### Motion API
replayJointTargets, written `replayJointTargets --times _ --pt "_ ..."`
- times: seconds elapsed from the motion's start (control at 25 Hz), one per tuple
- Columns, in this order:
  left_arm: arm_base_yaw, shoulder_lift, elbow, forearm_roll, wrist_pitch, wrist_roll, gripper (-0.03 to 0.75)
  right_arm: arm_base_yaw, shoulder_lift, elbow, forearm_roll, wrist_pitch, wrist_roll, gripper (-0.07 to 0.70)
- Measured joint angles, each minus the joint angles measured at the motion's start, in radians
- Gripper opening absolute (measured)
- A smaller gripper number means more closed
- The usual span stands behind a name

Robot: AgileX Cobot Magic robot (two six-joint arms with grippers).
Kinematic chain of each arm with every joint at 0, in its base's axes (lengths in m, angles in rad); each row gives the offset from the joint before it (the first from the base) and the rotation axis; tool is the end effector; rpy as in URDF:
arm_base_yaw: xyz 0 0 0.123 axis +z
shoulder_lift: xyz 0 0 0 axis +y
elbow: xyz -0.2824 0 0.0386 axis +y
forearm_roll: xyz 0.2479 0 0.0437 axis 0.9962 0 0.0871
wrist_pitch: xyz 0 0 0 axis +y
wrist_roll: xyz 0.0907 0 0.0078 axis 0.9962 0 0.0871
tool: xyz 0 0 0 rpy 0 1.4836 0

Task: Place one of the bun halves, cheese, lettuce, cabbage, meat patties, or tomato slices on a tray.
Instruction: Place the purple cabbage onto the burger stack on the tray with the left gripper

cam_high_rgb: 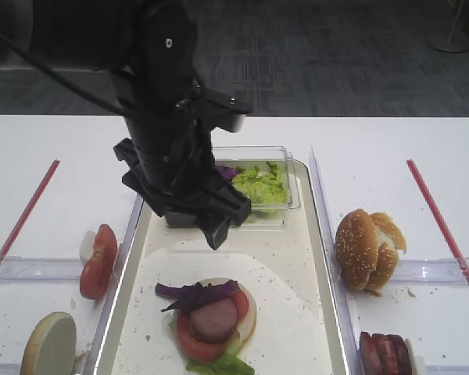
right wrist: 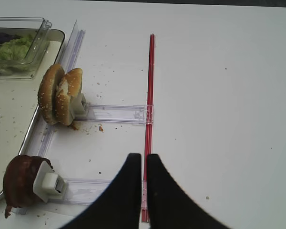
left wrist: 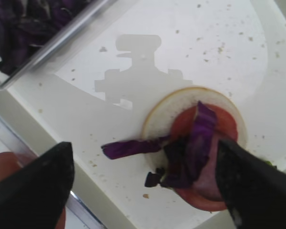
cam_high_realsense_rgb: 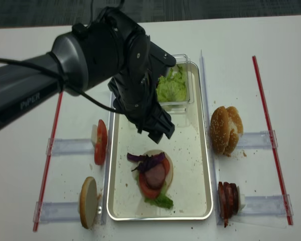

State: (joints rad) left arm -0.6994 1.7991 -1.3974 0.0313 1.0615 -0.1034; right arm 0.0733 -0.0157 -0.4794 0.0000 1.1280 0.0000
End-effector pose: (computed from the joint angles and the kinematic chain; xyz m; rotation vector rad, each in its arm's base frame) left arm 0.2804 -0.2326 0.2433 0.8839 2.8146 -0.0735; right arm -0.0078 -0.0006 0.2660 -0.0776 2.1154 0.0436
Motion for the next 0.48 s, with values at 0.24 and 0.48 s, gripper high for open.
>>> replayJointTargets --times 0.24,0.48 --pt "0.125 0.0 -0.002 0.006 0.0 0.0 0.556 0.0 0.0 0.0 0.0 0.0 0.0 0.679" --pt "0.272 0.0 -0.003 0.01 0.005 0.0 0.556 0.0 0.0 0.0 0.0 0.0 0.0 0.679"
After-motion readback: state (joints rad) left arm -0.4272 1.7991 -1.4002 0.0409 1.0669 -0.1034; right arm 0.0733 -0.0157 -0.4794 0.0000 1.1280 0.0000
